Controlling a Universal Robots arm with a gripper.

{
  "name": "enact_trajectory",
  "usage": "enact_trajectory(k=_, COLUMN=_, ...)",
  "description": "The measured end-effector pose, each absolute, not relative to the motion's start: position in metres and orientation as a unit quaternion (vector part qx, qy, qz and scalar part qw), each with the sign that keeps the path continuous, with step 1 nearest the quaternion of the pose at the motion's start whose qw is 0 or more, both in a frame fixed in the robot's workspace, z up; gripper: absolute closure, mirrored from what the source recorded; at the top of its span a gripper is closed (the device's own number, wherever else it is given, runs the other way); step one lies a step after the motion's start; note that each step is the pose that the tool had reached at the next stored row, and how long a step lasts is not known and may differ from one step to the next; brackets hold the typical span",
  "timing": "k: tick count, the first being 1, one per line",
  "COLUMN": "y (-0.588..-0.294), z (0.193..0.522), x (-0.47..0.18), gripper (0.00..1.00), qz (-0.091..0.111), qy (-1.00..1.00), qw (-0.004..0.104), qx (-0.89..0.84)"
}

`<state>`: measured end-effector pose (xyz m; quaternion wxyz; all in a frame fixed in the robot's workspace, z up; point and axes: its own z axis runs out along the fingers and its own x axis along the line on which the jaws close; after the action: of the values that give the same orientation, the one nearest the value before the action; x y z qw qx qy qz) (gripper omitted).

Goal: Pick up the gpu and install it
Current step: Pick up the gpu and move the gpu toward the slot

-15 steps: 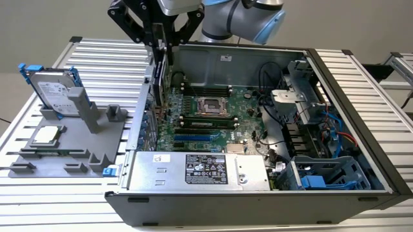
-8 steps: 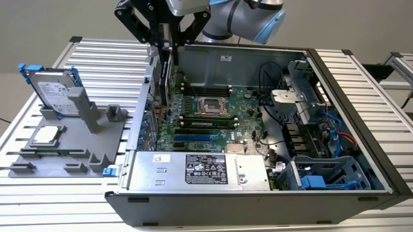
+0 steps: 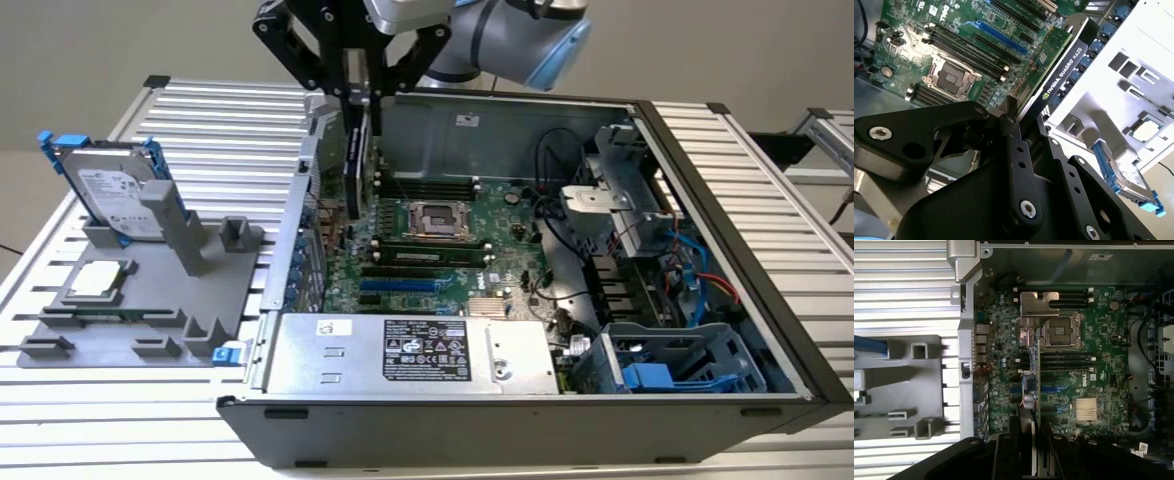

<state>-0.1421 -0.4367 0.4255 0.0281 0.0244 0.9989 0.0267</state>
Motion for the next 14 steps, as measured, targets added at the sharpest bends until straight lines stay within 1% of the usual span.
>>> enact_trajectory(k=14, y=-0.437, z=0.426, x=-0.124, gripper=1.0, qz=0.027, qy=0.999, qw=0.028, qx=0.024)
